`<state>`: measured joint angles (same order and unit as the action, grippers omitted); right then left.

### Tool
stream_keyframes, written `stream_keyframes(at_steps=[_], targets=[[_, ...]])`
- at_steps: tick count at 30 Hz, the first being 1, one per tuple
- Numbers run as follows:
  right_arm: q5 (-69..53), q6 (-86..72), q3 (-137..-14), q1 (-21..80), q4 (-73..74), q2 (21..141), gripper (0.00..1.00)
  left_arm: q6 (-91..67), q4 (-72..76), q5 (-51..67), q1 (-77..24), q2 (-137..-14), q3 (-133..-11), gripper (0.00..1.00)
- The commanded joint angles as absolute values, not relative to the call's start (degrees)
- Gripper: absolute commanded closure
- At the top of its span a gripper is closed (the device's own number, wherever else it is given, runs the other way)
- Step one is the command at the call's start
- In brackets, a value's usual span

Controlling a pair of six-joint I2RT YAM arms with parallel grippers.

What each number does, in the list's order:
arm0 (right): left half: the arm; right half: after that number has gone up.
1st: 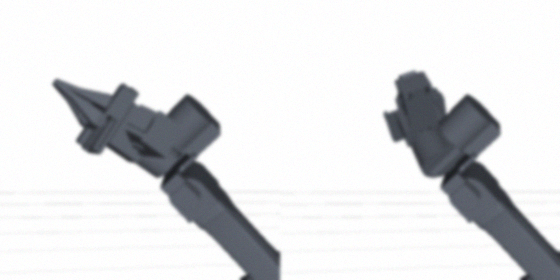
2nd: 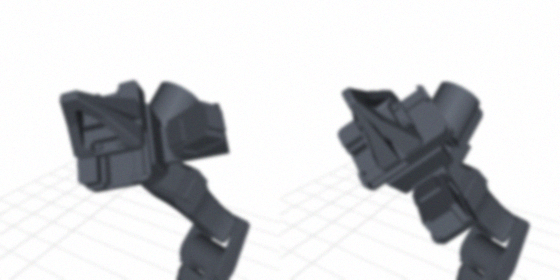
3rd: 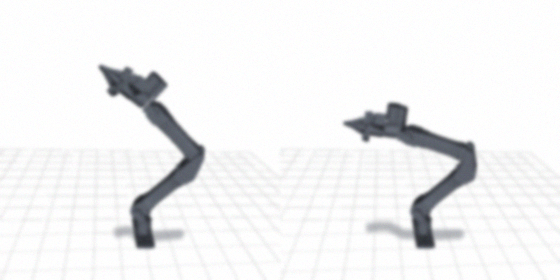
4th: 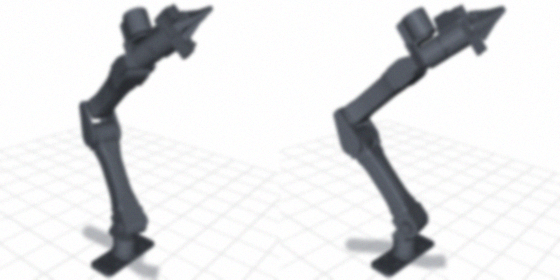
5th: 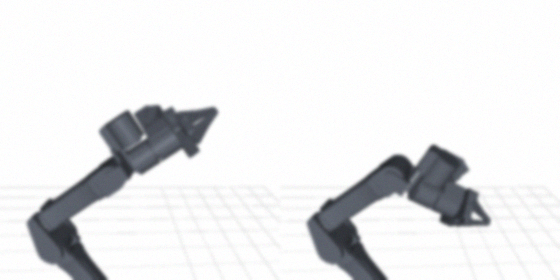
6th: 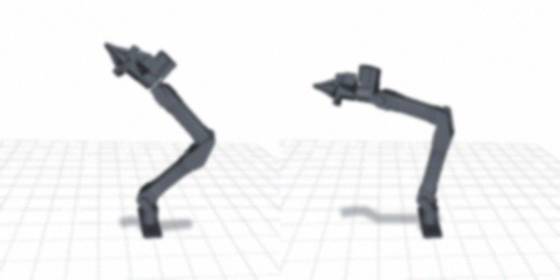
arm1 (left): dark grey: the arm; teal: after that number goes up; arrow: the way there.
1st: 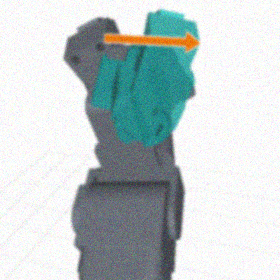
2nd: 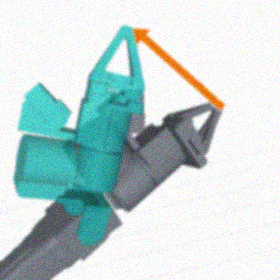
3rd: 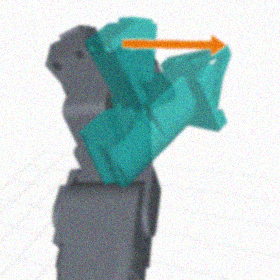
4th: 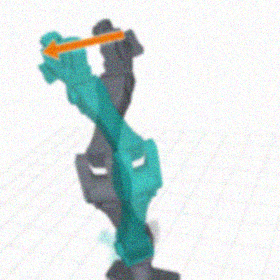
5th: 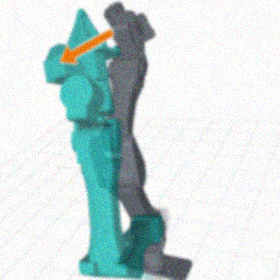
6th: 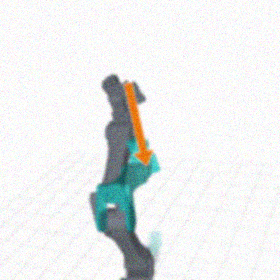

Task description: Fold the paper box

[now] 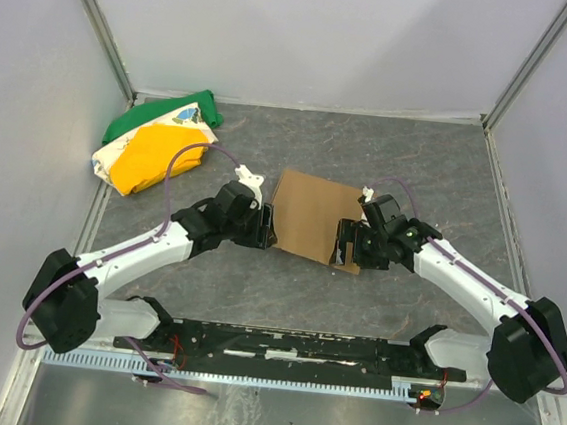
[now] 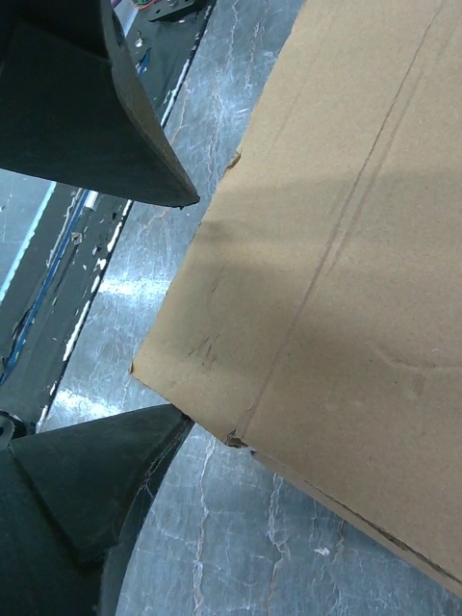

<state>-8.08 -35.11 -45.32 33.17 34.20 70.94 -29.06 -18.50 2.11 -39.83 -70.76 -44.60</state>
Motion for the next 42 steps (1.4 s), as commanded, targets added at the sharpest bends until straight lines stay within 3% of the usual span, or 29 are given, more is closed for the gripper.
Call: stream_keyframes(at_steps=[1, 24, 34, 42], targets=[[-8.9, -35.0, -47.8, 33.4, 33.0, 69.7, 0.09, -28.7, -17.4, 5.0, -40.0, -70.7, -46.3, 0.38], [-8.2, -34.3, -45.5, 33.4, 28.9, 74.1, 0.09, -28.3, -7.4, 3.8, -40.0, -76.2, -41.1, 0.39], [-4.1, -31.7, -42.1, 33.4, 22.3, 74.8, 0.06, -31.4, 4.8, 2.5, -40.0, -78.3, -34.5, 0.41], [3.2, -28.8, -44.7, 33.4, 29.3, 71.0, 0.06, -31.4, 7.3, 0.7, -40.0, -81.2, -33.3, 0.41]])
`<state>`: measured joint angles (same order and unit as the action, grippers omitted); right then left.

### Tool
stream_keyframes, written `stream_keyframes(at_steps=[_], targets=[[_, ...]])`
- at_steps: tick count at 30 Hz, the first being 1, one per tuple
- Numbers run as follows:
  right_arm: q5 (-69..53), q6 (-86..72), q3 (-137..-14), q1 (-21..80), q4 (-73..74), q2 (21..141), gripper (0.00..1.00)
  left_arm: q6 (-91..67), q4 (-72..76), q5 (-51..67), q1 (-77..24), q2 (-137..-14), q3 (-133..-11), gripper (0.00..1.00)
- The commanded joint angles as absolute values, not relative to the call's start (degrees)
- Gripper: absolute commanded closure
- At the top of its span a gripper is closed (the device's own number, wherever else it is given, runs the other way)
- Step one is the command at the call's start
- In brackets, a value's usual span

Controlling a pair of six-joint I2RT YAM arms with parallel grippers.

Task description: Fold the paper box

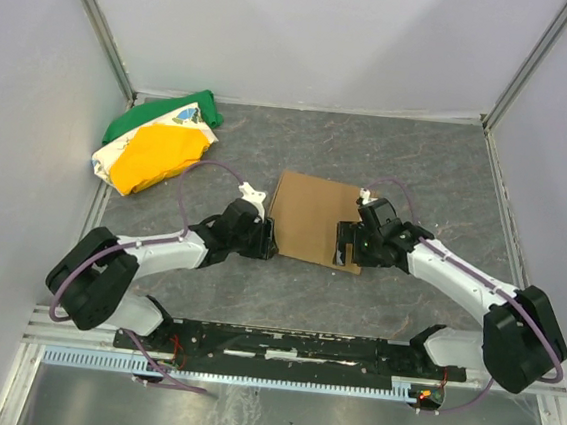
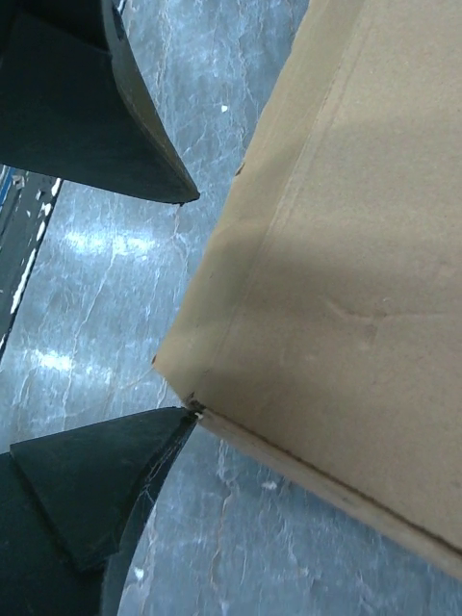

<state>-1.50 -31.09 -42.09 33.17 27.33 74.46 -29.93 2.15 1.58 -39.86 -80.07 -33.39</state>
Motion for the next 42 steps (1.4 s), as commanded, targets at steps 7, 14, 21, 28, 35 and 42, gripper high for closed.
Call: stream_keyframes(at_steps=[7, 14, 21, 28, 35, 42], targets=[[7.9, -27.5, -48.7, 33.4, 35.4, 66.6, 0.17, -31.2, 8.0, 0.2, -40.0, -83.5, -33.6, 0.41], [1.0, -27.1, -55.8, 33.4, 30.1, 76.3, 0.97, -31.4, 7.9, -1.0, -39.9, -84.2, -34.0, 0.41], [-2.4, -28.2, -59.6, 33.4, 25.3, 89.7, 0.98, -35.3, 9.8, -4.5, -40.0, -82.4, -32.7, 0.42], [-3.3, -28.1, -60.2, 33.4, 25.6, 93.5, 0.89, -41.5, 13.2, -10.8, -40.1, -80.4, -30.9, 0.42], [-3.4, -28.2, -61.2, 33.4, 26.9, 94.9, 0.98, -54.9, 21.9, -8.8, -40.2, -65.6, -22.7, 0.63], [-4.6, -28.3, -61.9, 33.4, 27.1, 96.5, 0.98, -59.3, 16.7, -5.2, -40.4, -56.9, -22.3, 0.79]])
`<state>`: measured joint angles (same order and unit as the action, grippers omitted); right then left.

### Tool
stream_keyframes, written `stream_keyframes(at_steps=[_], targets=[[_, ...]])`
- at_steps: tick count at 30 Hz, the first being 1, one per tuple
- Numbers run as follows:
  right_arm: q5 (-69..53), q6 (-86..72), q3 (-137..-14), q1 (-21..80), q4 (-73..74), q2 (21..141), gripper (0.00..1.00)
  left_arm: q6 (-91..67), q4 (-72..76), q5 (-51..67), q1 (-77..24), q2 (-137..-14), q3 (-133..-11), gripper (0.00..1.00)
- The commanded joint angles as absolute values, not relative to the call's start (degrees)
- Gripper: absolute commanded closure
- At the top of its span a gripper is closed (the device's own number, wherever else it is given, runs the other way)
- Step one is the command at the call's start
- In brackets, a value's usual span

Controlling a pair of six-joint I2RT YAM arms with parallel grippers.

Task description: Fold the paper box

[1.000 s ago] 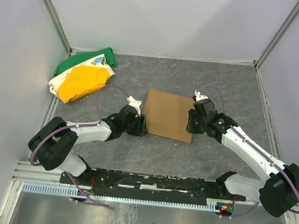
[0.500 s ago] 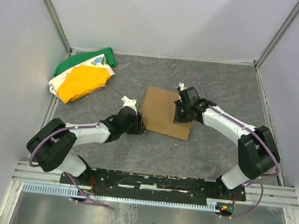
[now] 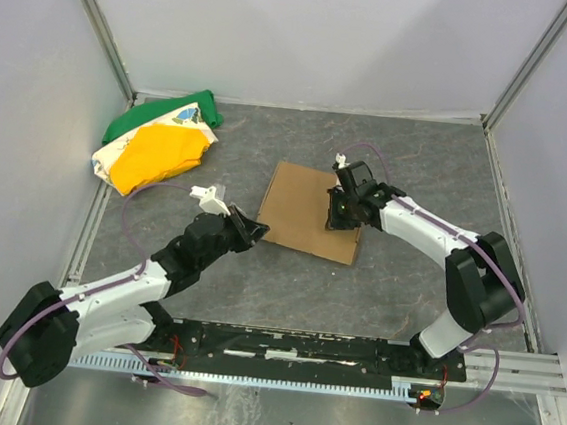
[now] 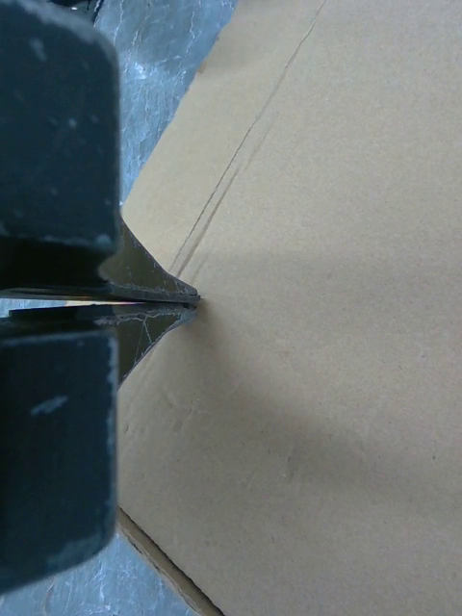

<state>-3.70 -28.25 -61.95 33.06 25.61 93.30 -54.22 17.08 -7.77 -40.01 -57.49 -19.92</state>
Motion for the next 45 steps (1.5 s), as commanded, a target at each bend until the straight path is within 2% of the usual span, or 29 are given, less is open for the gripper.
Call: stream_keyframes(at_steps=[1, 8, 12, 13, 16, 18, 19, 21, 23, 26, 33, 45], targets=[[-4.6, -28.3, -62.0, 33.4, 27.1, 96.6, 0.98, -58.5, 14.5, -4.9, -40.4, -57.2, -23.3, 0.79], [-4.7, -28.3, -61.8, 33.4, 26.8, 96.9, 0.98, -55.7, 8.5, -8.9, -40.4, -56.3, -24.6, 0.76], [-5.6, -27.8, -61.0, 33.4, 25.8, 95.6, 0.98, -49.1, 2.3, -17.8, -40.4, -54.0, -26.6, 0.61], [-5.7, -27.8, -60.6, 33.4, 25.4, 94.1, 0.96, -46.0, 1.6, -20.3, -40.4, -54.0, -27.0, 0.51], [-4.6, -27.8, -59.4, 33.4, 25.6, 88.0, 0.91, -38.5, 1.8, -25.3, -40.3, -54.9, -27.7, 0.44], [-1.7, -27.8, -57.7, 33.4, 26.5, 81.6, 0.79, -35.9, 3.4, -27.0, -40.3, -55.8, -27.7, 0.41], [0.7, -28.3, -56.7, 33.4, 27.7, 78.5, 0.66, -34.8, 5.4, -27.2, -40.4, -56.5, -27.1, 0.38], [5.3, -30.6, -54.3, 33.4, 30.1, 73.6, 0.51, -34.1, 8.8, -28.2, -40.1, -58.8, -26.4, 0.30], [5.3, -32.3, -52.0, 33.4, 31.6, 71.5, 0.28, -33.2, 9.8, -28.0, -39.9, -62.1, -27.3, 0.29], [2.1, -34.1, -50.0, 33.4, 32.6, 72.1, 0.18, -32.1, 10.3, -26.2, -39.7, -68.3, -29.6, 0.28], [0.9, -36.6, -44.6, 33.4, 26.8, 72.5, 0.19, -30.3, 16.3, -21.9, -39.6, -72.4, -30.7, 0.28], [-2.2, -36.2, -45.6, 33.5, 22.5, 78.2, 0.22, -29.9, 18.1, -16.3, -39.1, -78.6, -32.9, 0.28]])
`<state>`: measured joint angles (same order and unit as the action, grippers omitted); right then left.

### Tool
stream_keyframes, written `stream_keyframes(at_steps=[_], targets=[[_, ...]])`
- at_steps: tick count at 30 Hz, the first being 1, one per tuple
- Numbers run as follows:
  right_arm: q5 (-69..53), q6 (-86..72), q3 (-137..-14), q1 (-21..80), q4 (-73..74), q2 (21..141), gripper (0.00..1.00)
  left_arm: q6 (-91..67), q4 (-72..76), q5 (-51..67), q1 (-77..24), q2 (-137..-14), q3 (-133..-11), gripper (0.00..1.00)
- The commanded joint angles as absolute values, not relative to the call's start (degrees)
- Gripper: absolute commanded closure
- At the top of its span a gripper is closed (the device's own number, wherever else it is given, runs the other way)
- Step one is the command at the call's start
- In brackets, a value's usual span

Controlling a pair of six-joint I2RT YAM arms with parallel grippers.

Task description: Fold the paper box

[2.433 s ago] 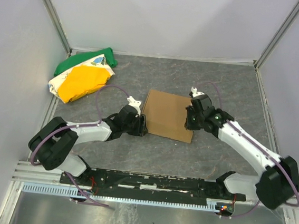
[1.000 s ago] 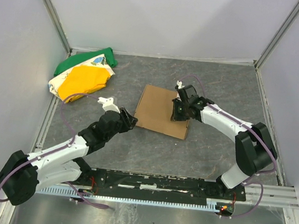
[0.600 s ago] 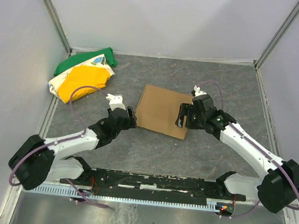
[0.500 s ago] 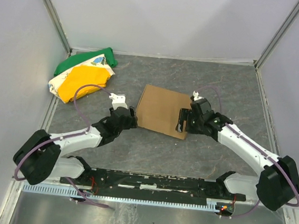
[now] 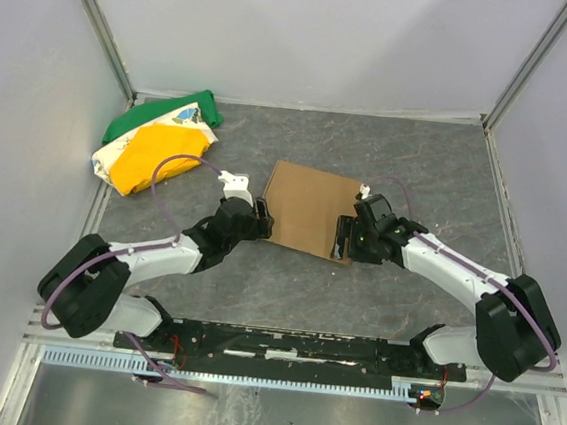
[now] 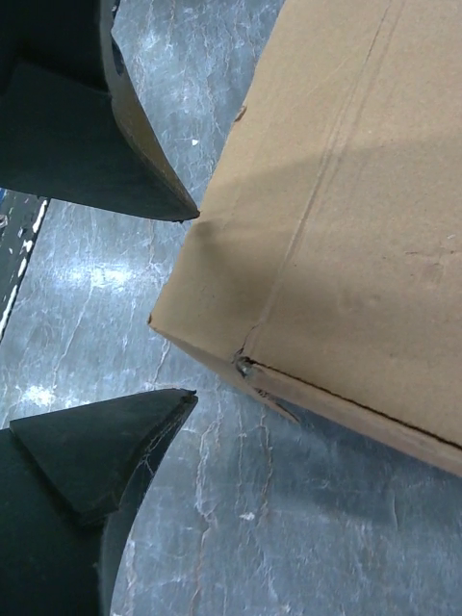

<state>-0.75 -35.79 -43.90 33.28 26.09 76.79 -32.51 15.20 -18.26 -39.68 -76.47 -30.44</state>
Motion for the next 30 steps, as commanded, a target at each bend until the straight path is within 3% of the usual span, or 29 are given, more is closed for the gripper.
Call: stream_keyframes(at_steps=[1, 19, 30], targets=[[-2.5, -36.1, -45.5, 33.4, 22.2, 78.5, 0.22, -29.9, 17.9, -15.8, -39.0, -79.2, -33.2, 0.28], [-5.1, -36.7, -45.7, 33.4, 23.2, 74.8, 0.25, -35.6, 9.0, -4.5, -38.8, -72.4, -34.5, 0.34], [-4.3, -36.1, -47.9, 33.4, 27.4, 70.6, 0.25, -35.9, 3.9, -4.0, -38.8, -69.9, -36.7, 0.34]])
